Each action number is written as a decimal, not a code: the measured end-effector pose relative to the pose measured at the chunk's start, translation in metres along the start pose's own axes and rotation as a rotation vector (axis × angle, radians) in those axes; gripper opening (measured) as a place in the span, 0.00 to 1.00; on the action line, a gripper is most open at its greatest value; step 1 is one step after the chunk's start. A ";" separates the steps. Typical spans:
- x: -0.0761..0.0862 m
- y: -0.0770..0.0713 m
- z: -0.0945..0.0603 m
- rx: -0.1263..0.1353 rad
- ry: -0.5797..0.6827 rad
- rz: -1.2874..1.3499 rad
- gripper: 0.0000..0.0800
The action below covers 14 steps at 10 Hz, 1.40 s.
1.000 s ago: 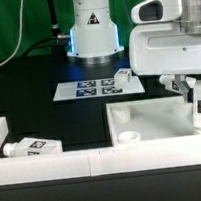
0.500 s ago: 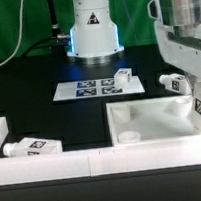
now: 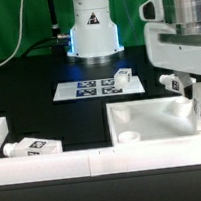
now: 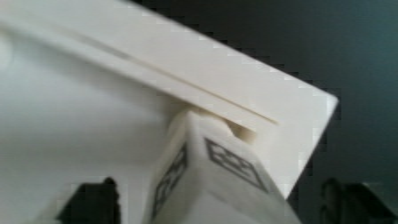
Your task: Assemble one leg
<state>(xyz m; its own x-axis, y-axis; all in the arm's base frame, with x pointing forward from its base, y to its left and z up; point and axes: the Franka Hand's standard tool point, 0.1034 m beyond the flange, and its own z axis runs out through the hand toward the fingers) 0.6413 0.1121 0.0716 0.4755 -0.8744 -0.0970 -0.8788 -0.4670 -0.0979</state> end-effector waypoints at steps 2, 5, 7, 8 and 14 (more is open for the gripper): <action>-0.005 0.002 0.002 -0.013 0.000 -0.209 0.80; -0.002 0.004 0.002 -0.019 0.005 -0.438 0.81; 0.010 -0.002 -0.004 -0.050 0.034 -0.770 0.81; 0.009 -0.001 -0.002 -0.048 0.033 -0.687 0.81; 0.009 -0.001 -0.002 -0.042 0.039 -0.359 0.36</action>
Offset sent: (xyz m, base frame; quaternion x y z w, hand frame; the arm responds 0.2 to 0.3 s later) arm 0.0000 0.0000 0.0000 0.0000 0.0000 -0.1938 0.9810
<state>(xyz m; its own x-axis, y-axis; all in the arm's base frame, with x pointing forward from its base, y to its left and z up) 0.6462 0.1044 0.0723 0.7528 -0.6577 -0.0263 -0.6574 -0.7494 -0.0783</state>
